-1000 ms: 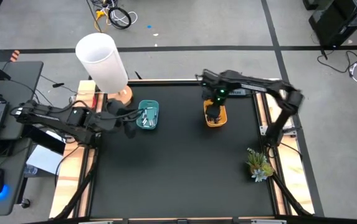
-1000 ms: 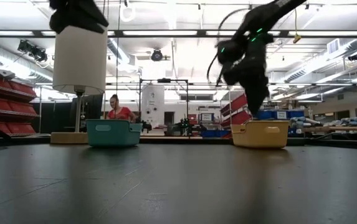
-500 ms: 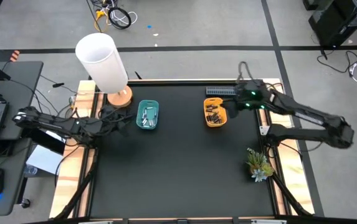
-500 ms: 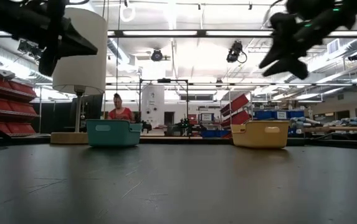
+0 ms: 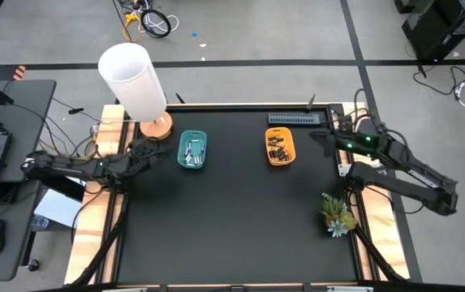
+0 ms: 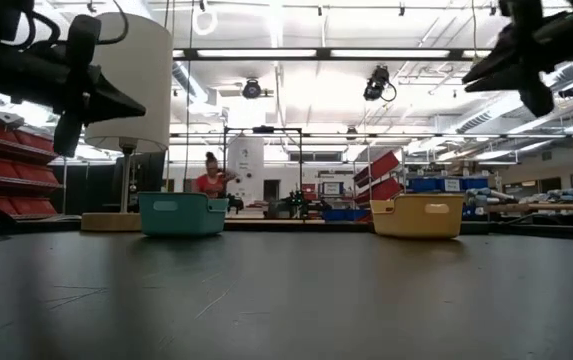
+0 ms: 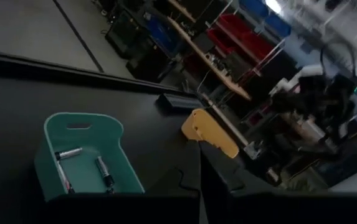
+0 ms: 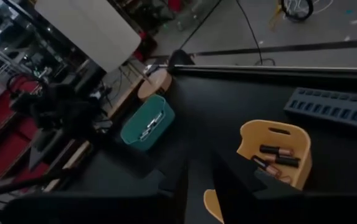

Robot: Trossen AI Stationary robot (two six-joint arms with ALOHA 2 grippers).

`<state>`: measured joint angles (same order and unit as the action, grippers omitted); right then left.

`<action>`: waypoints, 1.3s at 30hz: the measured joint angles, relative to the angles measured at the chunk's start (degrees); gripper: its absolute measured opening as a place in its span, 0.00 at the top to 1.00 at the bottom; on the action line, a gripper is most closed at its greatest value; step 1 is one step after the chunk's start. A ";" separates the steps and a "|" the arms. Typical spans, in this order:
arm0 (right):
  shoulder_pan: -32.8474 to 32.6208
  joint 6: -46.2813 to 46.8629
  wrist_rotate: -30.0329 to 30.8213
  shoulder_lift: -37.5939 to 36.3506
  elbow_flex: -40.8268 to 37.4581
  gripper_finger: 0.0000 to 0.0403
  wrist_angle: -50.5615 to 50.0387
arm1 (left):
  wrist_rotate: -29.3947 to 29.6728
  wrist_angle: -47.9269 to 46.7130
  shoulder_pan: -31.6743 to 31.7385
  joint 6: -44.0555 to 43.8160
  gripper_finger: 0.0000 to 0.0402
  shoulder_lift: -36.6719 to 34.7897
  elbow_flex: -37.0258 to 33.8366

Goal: Sort batteries
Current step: Return to Home Position

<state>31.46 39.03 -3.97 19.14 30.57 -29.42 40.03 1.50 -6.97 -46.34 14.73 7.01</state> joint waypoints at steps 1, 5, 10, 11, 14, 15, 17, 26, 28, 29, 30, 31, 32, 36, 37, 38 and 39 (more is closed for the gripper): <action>0.00 -0.04 0.35 -1.19 -0.02 0.81 -0.96 | -0.02 0.50 0.20 -0.29 0.98 -0.81 -0.72; 0.00 -1.07 1.14 -6.01 -0.09 0.86 -3.04 | 0.00 0.45 1.11 -2.20 0.98 -3.31 -3.30; 0.00 -1.98 1.42 -12.81 -0.09 0.94 -4.19 | -0.16 2.42 1.52 -6.48 0.98 -5.87 -6.54; 0.00 -1.99 1.42 -14.12 -0.09 0.95 -4.11 | -0.13 2.47 1.64 -6.57 0.98 -5.85 -6.54; 0.00 -2.36 1.42 -18.12 -0.09 0.98 -4.20 | -0.06 2.44 2.45 -6.66 0.98 -5.83 -6.54; 0.01 -2.70 1.45 -19.13 -0.08 0.99 -4.17 | 0.24 2.43 2.67 -6.81 0.98 -5.79 -6.54; 0.07 -3.45 1.59 -18.87 0.04 0.98 -3.79 | 2.37 2.35 2.85 -7.84 0.97 -5.64 -6.54; 0.02 -6.68 -0.39 -18.93 -7.06 0.95 9.40 | 0.26 3.17 2.83 -6.98 0.91 -5.63 -6.54; 0.02 -5.68 -0.39 -18.93 -9.64 0.97 13.42 | -2.12 3.04 2.81 -1.53 0.91 -5.62 -6.54; 0.02 -4.49 -0.35 -18.89 -10.81 0.97 15.24 | -3.72 3.05 2.81 0.66 0.91 -5.58 -6.54; 0.02 -3.12 -0.35 -18.89 -11.85 0.98 16.78 | -5.59 2.98 2.81 2.47 0.91 -5.56 -6.54; 0.02 -2.09 -0.34 -18.89 -12.86 0.98 18.05 | -7.14 2.74 2.81 4.84 0.91 -5.54 -6.54; 0.02 -0.78 -0.33 -18.87 -13.87 0.98 18.52 | -7.59 2.60 2.81 7.29 0.91 -5.40 -6.54; 0.00 4.05 -0.18 -18.78 -18.23 0.96 18.16 | -7.24 2.61 2.83 16.21 0.91 -5.04 -6.54; 0.00 4.69 0.24 -18.78 -19.16 0.95 18.26 | -7.11 2.62 2.83 18.57 0.91 -5.04 -6.54; 0.00 5.28 0.92 -18.78 -20.09 0.93 18.26 | -7.08 2.62 2.83 21.26 0.91 -5.04 -6.54; 0.00 6.00 1.68 -18.78 -21.02 0.92 18.28 | -7.01 2.62 2.83 24.25 0.91 -5.04 -6.54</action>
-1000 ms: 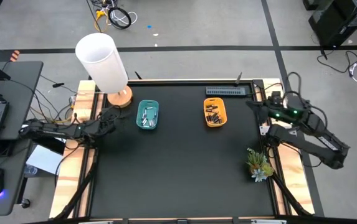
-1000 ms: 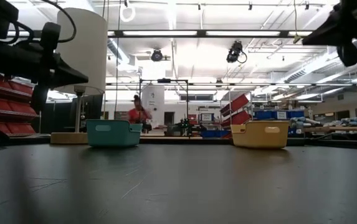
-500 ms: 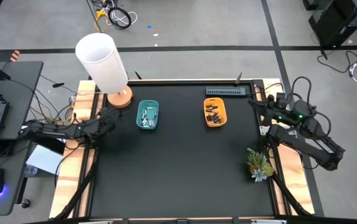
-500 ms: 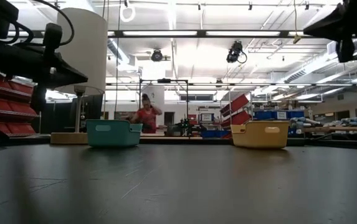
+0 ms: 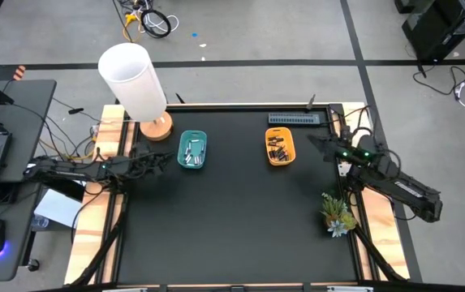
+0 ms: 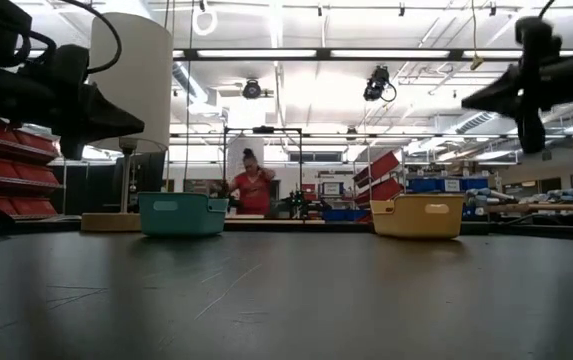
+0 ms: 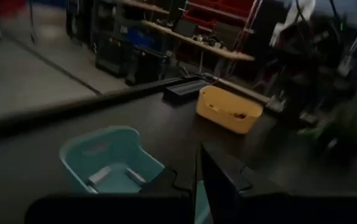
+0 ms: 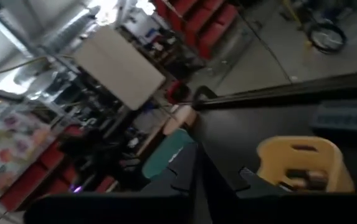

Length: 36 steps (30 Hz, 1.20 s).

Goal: Sort batteries
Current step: Return to Home Position

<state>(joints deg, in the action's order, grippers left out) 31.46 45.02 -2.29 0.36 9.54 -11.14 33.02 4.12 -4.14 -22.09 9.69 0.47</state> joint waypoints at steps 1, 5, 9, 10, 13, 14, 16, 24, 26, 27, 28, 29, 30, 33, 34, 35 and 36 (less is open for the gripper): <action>0.00 0.58 0.81 0.00 -0.90 0.91 0.17 | 0.27 0.01 0.00 3.23 0.91 0.00 0.00; 0.02 1.59 3.17 0.00 -3.12 0.89 0.74 | 1.22 0.22 0.00 16.39 0.91 0.02 0.00; 0.07 1.99 5.55 0.01 -5.35 0.88 0.78 | 2.27 0.43 0.02 24.13 0.91 0.02 0.00; 0.16 1.28 5.96 0.27 -5.45 0.88 1.27 | 2.27 0.42 0.02 24.74 0.91 0.02 -0.02; 0.28 -6.88 6.24 0.92 -5.47 0.88 1.36 | 2.27 0.46 0.02 24.86 0.91 0.02 -0.02; 0.28 -10.30 6.05 0.97 -5.47 0.88 1.09 | 2.27 0.46 0.02 24.86 0.91 0.02 -0.02; 0.28 -15.99 5.62 1.14 -5.47 0.88 1.19 | 2.27 0.74 0.02 24.86 0.91 0.02 -0.02; 0.28 -22.67 5.43 1.14 -5.47 0.88 2.13 | 2.27 0.74 0.02 24.86 0.91 0.02 -0.02; 0.28 -22.70 5.37 1.14 -5.47 0.88 2.13 | 2.27 0.74 0.02 24.86 0.91 0.02 -0.02; 0.28 -22.70 5.32 1.14 -5.47 0.88 2.13 | 2.27 0.74 0.02 24.86 0.91 0.02 -0.02; 0.28 -22.70 5.27 1.14 -5.47 0.88 2.10 | 2.27 0.74 0.02 24.86 0.91 0.02 -0.02; 0.28 -22.70 5.25 1.14 -5.47 0.88 2.10 | 2.27 0.74 0.02 24.86 0.91 0.02 -0.02; 0.28 -22.70 5.25 1.14 -5.47 0.88 2.10 | 2.26 0.72 0.02 24.86 0.91 0.02 -0.02; 0.28 -22.70 5.25 1.14 -5.47 0.88 2.10 | 2.25 0.72 0.02 24.86 0.91 0.02 -0.02; 0.28 -22.70 5.23 1.14 -5.47 0.88 2.10 | 2.25 0.72 0.02 24.86 0.91 0.02 -0.02; 0.28 -22.70 5.23 1.14 -5.47 0.88 2.10 | 2.25 0.72 0.02 24.86 0.91 0.02 -0.02; 0.28 -22.70 5.23 1.14 -5.47 0.88 2.10 | 2.25 0.72 0.02 24.86 0.91 0.02 -0.02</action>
